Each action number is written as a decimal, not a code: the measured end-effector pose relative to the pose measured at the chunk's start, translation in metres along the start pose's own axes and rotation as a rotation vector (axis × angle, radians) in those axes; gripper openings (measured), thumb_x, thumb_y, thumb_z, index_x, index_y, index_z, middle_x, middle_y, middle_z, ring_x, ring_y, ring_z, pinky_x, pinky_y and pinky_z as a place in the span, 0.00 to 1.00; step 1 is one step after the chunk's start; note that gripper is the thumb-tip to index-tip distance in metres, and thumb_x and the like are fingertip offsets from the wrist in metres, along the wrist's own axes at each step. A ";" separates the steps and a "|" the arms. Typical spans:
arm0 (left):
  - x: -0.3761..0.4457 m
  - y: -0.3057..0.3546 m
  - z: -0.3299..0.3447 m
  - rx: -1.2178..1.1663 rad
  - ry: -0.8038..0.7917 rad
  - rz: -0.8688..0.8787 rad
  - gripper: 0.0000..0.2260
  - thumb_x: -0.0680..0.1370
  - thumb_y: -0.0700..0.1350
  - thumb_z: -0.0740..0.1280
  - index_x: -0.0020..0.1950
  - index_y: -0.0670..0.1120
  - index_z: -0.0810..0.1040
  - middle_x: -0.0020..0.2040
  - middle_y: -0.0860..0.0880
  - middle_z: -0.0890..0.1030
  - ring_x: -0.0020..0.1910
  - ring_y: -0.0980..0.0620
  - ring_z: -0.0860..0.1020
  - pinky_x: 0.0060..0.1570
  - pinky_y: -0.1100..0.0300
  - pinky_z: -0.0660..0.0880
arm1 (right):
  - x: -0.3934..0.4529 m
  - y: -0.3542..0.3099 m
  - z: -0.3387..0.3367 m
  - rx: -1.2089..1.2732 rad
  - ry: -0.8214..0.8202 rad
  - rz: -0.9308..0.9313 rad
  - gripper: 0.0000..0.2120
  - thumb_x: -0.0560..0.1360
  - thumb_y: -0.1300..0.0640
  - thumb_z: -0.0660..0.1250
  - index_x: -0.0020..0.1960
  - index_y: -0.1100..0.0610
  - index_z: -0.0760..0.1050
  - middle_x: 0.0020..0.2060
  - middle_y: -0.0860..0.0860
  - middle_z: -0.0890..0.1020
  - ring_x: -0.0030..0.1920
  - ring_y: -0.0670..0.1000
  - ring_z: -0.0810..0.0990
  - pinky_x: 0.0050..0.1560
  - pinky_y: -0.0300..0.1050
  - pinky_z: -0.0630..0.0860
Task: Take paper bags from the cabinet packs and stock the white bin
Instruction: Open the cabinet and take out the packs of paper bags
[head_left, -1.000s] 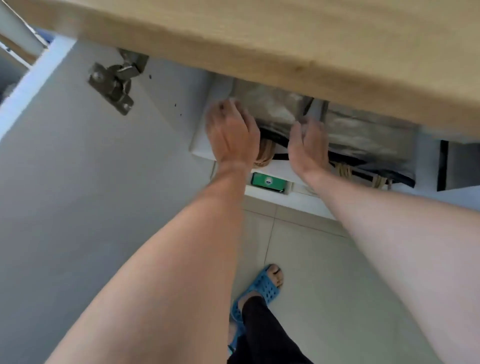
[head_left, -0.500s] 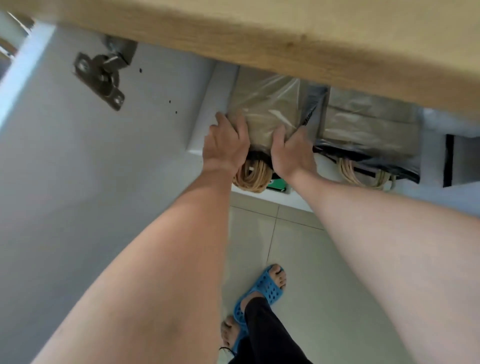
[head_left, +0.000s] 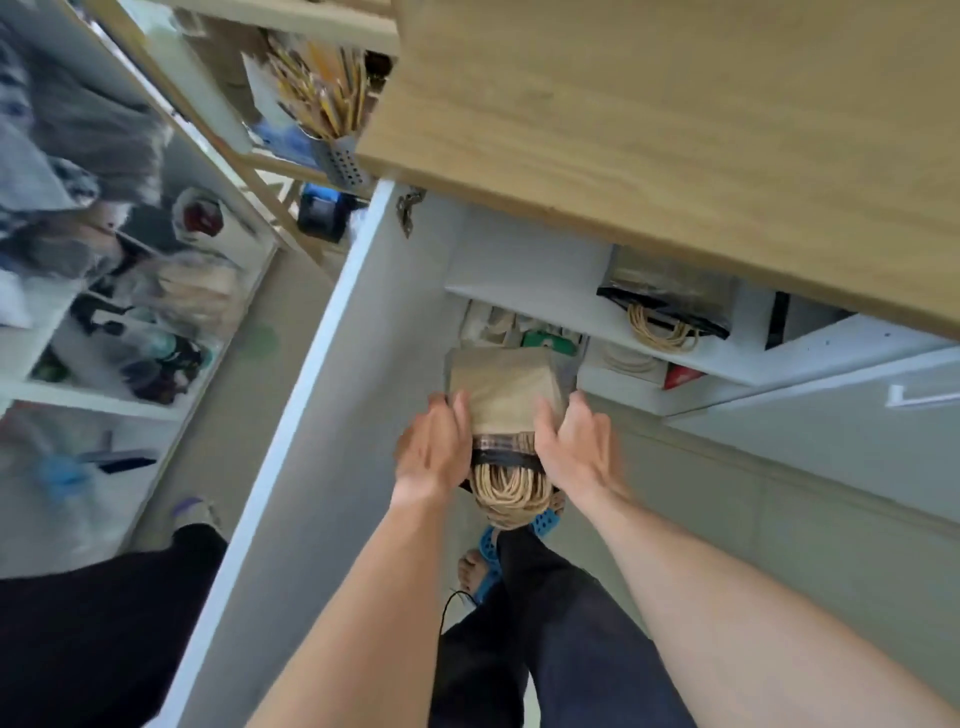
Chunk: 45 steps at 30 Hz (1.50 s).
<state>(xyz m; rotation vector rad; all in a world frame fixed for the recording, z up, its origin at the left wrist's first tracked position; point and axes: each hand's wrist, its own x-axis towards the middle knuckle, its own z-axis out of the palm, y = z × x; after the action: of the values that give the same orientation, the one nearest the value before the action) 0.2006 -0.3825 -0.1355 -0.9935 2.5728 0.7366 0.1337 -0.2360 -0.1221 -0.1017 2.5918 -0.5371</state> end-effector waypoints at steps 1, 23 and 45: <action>-0.020 -0.002 -0.011 0.043 0.022 0.034 0.16 0.84 0.50 0.48 0.56 0.44 0.71 0.52 0.40 0.79 0.47 0.36 0.78 0.41 0.49 0.71 | -0.020 -0.004 -0.007 0.008 0.008 -0.011 0.23 0.80 0.38 0.53 0.51 0.59 0.69 0.35 0.52 0.76 0.31 0.52 0.74 0.29 0.44 0.69; -0.001 0.175 -0.152 -0.121 0.490 0.400 0.15 0.84 0.51 0.50 0.64 0.45 0.68 0.51 0.45 0.82 0.38 0.39 0.81 0.32 0.54 0.66 | 0.024 -0.038 -0.210 0.213 0.528 -0.345 0.34 0.77 0.35 0.48 0.70 0.58 0.66 0.47 0.51 0.85 0.41 0.53 0.84 0.32 0.41 0.74; 0.188 0.296 -0.159 -0.358 0.291 0.300 0.21 0.83 0.59 0.45 0.63 0.50 0.70 0.50 0.39 0.81 0.49 0.35 0.78 0.47 0.46 0.72 | 0.214 -0.064 -0.272 0.290 0.437 -0.021 0.34 0.78 0.31 0.48 0.73 0.55 0.58 0.40 0.52 0.77 0.35 0.53 0.78 0.31 0.44 0.72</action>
<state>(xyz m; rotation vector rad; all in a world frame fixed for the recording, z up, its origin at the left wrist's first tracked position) -0.1511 -0.3854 0.0213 -0.8705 2.9497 1.2513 -0.1860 -0.2345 0.0253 0.0972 2.8920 -1.0355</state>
